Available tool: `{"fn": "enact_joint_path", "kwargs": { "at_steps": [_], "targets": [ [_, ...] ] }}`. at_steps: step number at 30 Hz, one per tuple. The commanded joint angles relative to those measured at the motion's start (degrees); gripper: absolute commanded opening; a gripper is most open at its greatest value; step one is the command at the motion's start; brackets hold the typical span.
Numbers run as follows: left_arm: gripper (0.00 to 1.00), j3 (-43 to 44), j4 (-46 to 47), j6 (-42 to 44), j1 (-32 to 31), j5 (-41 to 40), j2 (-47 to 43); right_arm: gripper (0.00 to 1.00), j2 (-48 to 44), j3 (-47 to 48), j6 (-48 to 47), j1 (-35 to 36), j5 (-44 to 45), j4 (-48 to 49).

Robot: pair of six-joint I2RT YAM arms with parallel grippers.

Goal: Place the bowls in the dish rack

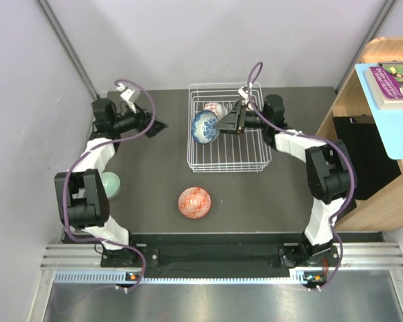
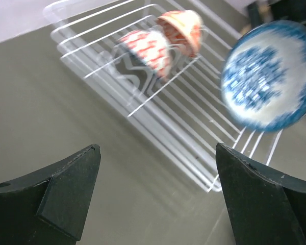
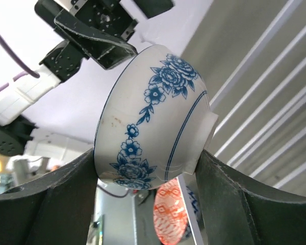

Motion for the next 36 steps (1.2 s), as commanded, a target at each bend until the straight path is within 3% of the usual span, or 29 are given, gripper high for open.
{"fn": "enact_joint_path", "kwargs": {
  "at_steps": [1,5,23,27,36],
  "targets": [
    [0.99,-2.89,1.79,-0.34,4.87,1.6,-3.94,0.0,-7.98,3.13,-17.16,-2.74,6.97,-14.09],
    [0.99,-6.15,0.91,1.95,7.86,1.77,-6.39,0.0,-10.09,5.33,-27.66,-4.85,12.88,-29.2],
    [0.99,-11.51,-4.37,6.52,13.05,3.88,-10.71,0.0,-17.29,10.69,-51.84,-4.24,35.47,-54.29],
    [0.99,-10.99,-10.5,10.73,13.05,5.99,-10.36,0.0,-18.52,10.16,-57.02,-2.92,43.28,-56.57],
    [0.99,-9.84,-32.31,30.68,11.03,8.11,-10.44,0.0,-17.83,8.93,-64.67,2.7,56.9,-58.77]
  ]
}}
